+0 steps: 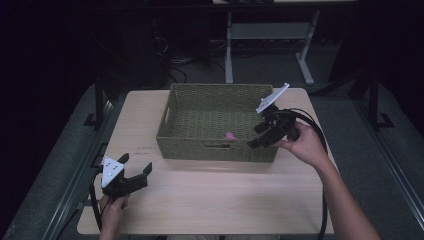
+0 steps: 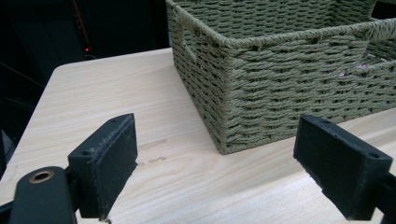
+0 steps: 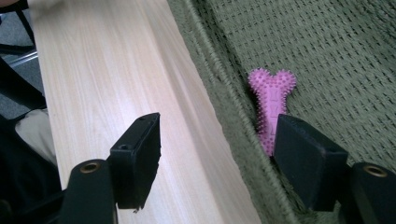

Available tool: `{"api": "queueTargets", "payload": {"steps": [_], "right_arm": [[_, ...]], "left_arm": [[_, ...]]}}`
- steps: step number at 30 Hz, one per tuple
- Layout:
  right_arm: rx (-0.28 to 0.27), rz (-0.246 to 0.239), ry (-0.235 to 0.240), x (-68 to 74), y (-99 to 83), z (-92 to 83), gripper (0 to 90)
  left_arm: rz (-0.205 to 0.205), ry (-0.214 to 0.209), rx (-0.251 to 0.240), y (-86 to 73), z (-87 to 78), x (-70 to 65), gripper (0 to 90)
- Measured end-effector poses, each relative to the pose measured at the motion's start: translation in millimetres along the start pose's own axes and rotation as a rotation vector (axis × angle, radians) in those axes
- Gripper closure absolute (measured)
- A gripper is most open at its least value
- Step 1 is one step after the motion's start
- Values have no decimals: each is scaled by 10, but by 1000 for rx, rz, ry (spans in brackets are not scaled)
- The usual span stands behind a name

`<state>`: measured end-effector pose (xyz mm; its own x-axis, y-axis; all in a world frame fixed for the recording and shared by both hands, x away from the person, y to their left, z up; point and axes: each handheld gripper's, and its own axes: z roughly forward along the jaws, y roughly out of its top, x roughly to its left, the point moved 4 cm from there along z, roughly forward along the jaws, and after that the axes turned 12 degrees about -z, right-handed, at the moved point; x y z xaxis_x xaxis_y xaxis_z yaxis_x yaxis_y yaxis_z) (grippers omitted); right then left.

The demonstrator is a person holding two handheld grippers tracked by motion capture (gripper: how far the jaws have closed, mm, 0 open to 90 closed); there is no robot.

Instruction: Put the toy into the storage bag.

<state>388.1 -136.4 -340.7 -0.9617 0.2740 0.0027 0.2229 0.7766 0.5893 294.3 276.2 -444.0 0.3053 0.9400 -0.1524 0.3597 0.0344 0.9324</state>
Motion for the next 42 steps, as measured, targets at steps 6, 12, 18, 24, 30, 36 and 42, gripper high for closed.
{"api": "queueTargets", "payload": {"steps": [6, 12, 18, 24, 30, 36, 42], "right_arm": [[6, -10, 1, 99, -68, 20, 311], [5, -16, 3, 171, -126, 45, 306], [-2, -17, 6, 226, -177, 72, 295], [0, -6, 6, 247, -256, 99, 293], [-1, 1, -4, 299, -358, 116, 289], [-4, 8, -1, 339, -444, 146, 290], [-10, 21, 4, 370, -532, 190, 290]], "left_arm": [[-3, 0, -1, 0, -4, 5, 130], [6, -1, 3, -4, 1, -9, 130], [-1, -2, 0, -1, -7, 0, 130], [4, -2, 1, 0, -7, -5, 130], [-2, 0, 0, -2, -6, 1, 130], [3, 0, 2, -4, -5, -4, 130], [3, 0, 2, -4, -6, -4, 130]]}}
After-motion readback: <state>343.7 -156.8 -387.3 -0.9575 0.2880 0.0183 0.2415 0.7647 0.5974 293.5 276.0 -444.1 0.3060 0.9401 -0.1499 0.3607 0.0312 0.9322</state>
